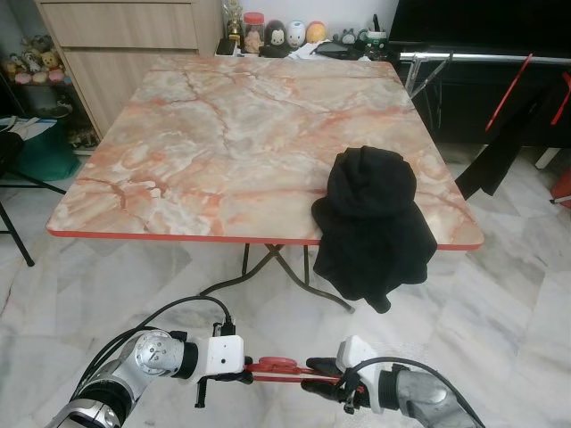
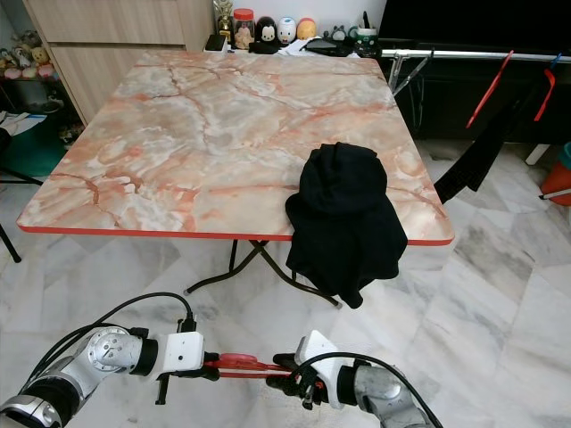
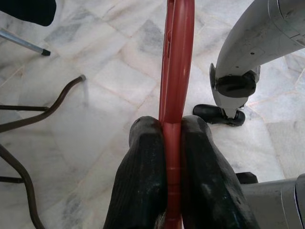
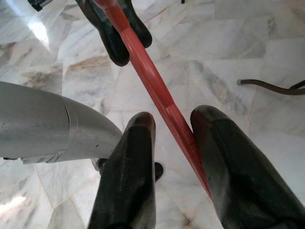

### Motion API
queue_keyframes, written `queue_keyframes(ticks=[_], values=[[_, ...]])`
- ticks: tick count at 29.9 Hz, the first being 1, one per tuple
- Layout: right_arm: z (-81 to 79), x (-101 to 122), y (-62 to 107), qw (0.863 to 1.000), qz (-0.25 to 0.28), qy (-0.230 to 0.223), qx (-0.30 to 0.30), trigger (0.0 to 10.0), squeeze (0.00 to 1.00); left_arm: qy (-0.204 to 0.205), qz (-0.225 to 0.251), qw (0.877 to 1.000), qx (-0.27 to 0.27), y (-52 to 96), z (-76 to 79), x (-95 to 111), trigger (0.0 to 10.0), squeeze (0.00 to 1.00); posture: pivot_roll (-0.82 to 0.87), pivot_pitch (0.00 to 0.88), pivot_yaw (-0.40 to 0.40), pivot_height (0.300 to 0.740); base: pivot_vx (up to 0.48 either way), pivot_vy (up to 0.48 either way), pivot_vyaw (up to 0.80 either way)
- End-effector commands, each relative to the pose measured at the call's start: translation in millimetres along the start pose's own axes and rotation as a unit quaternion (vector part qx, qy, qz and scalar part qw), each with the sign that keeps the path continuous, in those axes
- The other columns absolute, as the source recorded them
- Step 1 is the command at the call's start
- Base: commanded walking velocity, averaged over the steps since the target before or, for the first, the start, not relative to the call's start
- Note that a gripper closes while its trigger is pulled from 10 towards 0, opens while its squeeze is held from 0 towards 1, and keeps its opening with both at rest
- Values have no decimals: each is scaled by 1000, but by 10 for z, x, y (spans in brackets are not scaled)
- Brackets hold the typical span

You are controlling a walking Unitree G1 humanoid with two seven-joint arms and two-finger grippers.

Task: Hang hanger

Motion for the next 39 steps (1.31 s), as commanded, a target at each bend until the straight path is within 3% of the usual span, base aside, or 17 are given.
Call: queue_keyframes(ticks=[1,26,27,28,29,31,32,39], values=[[37,16,20,1000,3,-3,-3,0,0,-1,-2,1000,-3,21,-27,6,10000,0,70,63,-53,740,0,0,0],[30,-30,39,1000,-6,-11,-1,0,0,8,4,1000,-5,10,-43,33,10000,0,69,65,-55,740,0,0,0],[43,-39,46,1000,-10,-10,-7,3490,0,9,3,1000,-6,8,-42,31,10000,0,68,65,-54,740,0,0,0],[43,-39,46,1000,-10,-10,-7,3490,0,9,3,1000,-6,8,-42,31,10000,0,68,65,-54,740,0,0,0],[59,-40,55,1000,-9,-16,-12,10000,0,10,2,1000,-6,5,-40,30,10000,0,68,65,-55,740,0,0,0],[68,-37,60,1000,-6,-22,-14,10000,0,11,2,1000,-7,4,-39,29,10000,0,68,65,-55,740,0,0,0],[69,-32,70,1000,-4,-26,-10,10000,1000,12,2,1000,-7,4,-40,29,10000,0,67,66,-55,740,0,0,0],[119,59,85,1000,8,-16,6,10000,1000,12,4,1000,-11,15,-61,48,10000,0,68,65,-54,740,0,0,0]])
Point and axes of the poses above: a point about 5 cm out from each wrist's last joint towards the gripper, its own y axis pointing back from the gripper into the wrist, its own x axis along the axis of the wrist's last joint, z = x × y, the point moved 3 cm from there along -y, pointing out of the wrist towards the gripper, and after that the axes turned 7 degrees about y, right-handed, at the moved point
